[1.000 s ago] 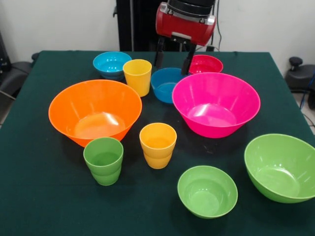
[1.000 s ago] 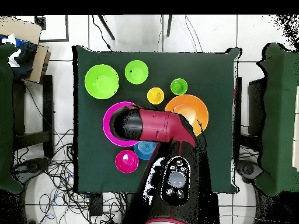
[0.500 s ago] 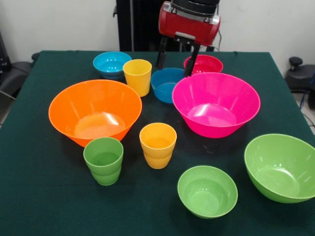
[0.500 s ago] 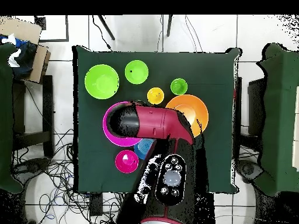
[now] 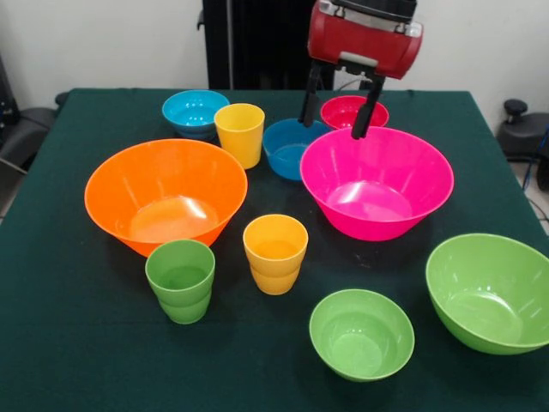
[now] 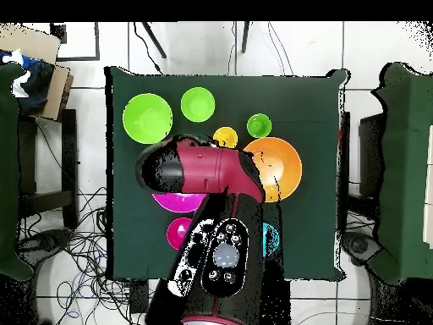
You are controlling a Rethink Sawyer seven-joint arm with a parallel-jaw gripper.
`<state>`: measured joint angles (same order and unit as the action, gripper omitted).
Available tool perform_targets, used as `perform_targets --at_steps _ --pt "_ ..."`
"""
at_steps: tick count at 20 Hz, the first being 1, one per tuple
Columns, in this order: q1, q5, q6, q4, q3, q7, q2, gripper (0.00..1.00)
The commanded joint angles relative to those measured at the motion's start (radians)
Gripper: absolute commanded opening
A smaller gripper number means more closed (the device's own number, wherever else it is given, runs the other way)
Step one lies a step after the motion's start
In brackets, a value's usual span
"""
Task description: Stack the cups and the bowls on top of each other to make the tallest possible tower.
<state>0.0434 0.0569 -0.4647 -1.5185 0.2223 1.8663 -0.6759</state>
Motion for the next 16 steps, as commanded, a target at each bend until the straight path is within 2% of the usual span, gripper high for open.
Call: perform_targets --at_steps 1,9,16 --pt "0.05 -0.025 0.057 0.073 -0.04 0.204 0.106 1.0" --pt "0.131 -0.065 0.066 0.127 -0.007 0.24 0.154 1.0" --pt "0.205 -0.093 0.037 0.203 0.025 0.282 0.202 1.0"
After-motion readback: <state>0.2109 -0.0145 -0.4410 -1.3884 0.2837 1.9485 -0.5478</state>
